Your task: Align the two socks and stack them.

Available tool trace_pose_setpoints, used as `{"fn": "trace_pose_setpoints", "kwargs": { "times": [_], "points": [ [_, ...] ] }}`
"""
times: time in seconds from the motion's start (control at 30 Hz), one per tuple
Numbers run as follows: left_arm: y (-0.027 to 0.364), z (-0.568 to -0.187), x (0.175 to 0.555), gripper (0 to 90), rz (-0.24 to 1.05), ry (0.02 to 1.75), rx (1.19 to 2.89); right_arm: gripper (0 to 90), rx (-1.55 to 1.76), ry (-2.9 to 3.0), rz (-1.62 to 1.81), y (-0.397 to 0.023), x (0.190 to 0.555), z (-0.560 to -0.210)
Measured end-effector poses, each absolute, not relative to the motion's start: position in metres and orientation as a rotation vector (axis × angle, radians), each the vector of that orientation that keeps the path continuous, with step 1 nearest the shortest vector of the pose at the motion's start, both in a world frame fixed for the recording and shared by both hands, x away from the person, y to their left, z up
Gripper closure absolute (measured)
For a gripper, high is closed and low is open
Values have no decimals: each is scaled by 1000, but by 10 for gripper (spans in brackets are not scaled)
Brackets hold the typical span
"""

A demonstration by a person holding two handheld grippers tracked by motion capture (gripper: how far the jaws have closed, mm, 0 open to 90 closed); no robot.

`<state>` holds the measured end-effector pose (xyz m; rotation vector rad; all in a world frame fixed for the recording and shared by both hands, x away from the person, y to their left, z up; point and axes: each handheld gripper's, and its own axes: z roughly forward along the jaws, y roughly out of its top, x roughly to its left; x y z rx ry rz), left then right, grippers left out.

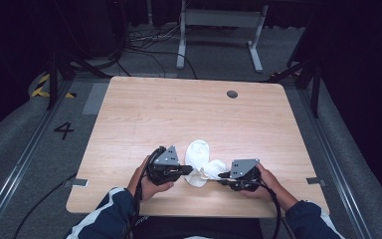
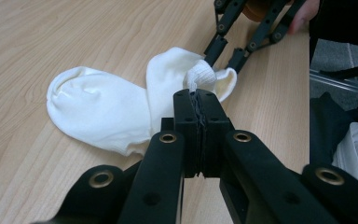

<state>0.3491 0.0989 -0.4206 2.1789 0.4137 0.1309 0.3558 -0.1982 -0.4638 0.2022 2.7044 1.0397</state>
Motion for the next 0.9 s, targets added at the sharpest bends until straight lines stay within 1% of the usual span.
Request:
{"fn": "trace_pose_setpoints", "kwargs": {
  "times": [0.03, 0.07, 0.1, 0.27, 0.3, 0.33, 0.37, 0.4, 0.43, 0.57, 0.73, 0.8, 0.87, 0.9],
  "points": [
    [99, -421, 349, 883, 131, 409, 2181, 878, 200, 2698, 1032, -199, 356, -463],
    [99, -421, 350, 883, 125, 407, 2178, 878, 200, 2698, 1032, -199, 356, -463],
    [98, -420, 349, 883, 132, 400, 2187, 896, 197, 2696, 1056, -202, 356, -459],
    [99, -414, 345, 883, 128, 387, 2166, 899, 218, 2646, 1125, -212, 352, -435],
    [99, -414, 345, 883, 128, 387, 2166, 899, 218, 2646, 1125, -212, 352, -435],
    [99, -413, 344, 883, 124, 387, 2153, 900, 226, 2630, 1162, -215, 351, -428],
    [99, -411, 342, 883, 118, 377, 2144, 900, 261, 2591, 1232, -220, 350, -412],
    [99, -411, 342, 883, 111, 368, 2143, 900, 261, 2591, 1232, -220, 350, -412],
    [98, -410, 340, 883, 110, 360, 2142, 900, 291, 2580, 1245, -222, 350, -402],
    [94, -412, 338, 882, 93, 334, 2152, 900, 363, 2585, 1253, -221, 357, -390],
    [94, -425, 344, 881, 66, 333, 2191, 899, 432, 2649, 1145, -199, 384, -396],
    [94, -428, 346, 881, 59, 340, 2196, 899, 434, 2653, 1128, -194, 389, -398],
    [95, -433, 347, 881, 49, 344, 2211, 899, 455, 2690, 1071, -172, 410, -405],
    [95, -434, 348, 881, 44, 351, 2209, 899, 455, 2690, 1071, -172, 410, -405]
  ]
}}
